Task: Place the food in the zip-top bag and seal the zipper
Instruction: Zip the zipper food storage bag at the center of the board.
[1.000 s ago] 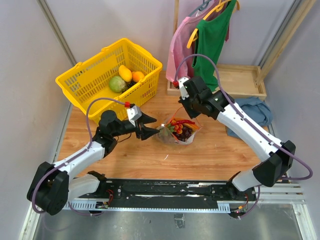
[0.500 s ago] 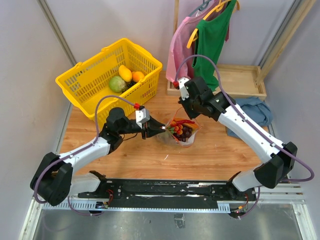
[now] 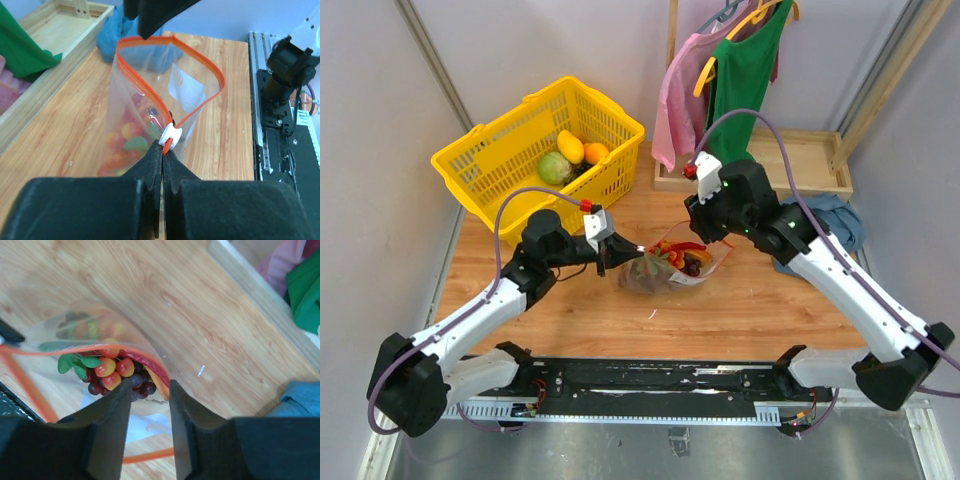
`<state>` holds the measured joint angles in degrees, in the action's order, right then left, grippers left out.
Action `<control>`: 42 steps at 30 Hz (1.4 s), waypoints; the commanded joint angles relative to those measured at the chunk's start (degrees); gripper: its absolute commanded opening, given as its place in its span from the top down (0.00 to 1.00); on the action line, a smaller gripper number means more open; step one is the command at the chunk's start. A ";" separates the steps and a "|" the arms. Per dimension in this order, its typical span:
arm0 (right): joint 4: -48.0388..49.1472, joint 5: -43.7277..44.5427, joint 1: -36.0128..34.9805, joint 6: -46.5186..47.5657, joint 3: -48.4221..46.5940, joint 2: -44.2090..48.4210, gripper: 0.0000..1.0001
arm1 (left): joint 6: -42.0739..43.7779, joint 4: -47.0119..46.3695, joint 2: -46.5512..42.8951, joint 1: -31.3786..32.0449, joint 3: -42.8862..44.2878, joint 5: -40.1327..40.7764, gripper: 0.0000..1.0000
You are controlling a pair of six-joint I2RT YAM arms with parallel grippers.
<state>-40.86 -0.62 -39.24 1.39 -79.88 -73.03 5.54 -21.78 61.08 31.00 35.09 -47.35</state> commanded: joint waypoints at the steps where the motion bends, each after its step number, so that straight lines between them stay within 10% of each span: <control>1: 5.52 -6.11 -1.16 3.78 1.59 4.81 0.58 | -2.49 8.64 -2.85 0.29 6.70 3.40 1.00; 15: 20.25 -32.33 -6.92 19.26 9.49 6.86 0.30 | -3.26 19.96 -4.48 0.28 11.32 6.09 1.00; 27: 26.64 -46.79 -6.32 23.24 7.11 -0.28 0.41 | 1.76 21.35 -7.24 0.29 10.22 3.50 1.00; 42: 24.96 -47.59 -4.92 24.08 6.17 -3.23 0.78 | 3.16 21.69 -7.44 0.28 9.91 2.70 1.00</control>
<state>-16.08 -46.52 -44.71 24.27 -71.55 -75.66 7.70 2.28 55.18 31.00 44.16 -43.83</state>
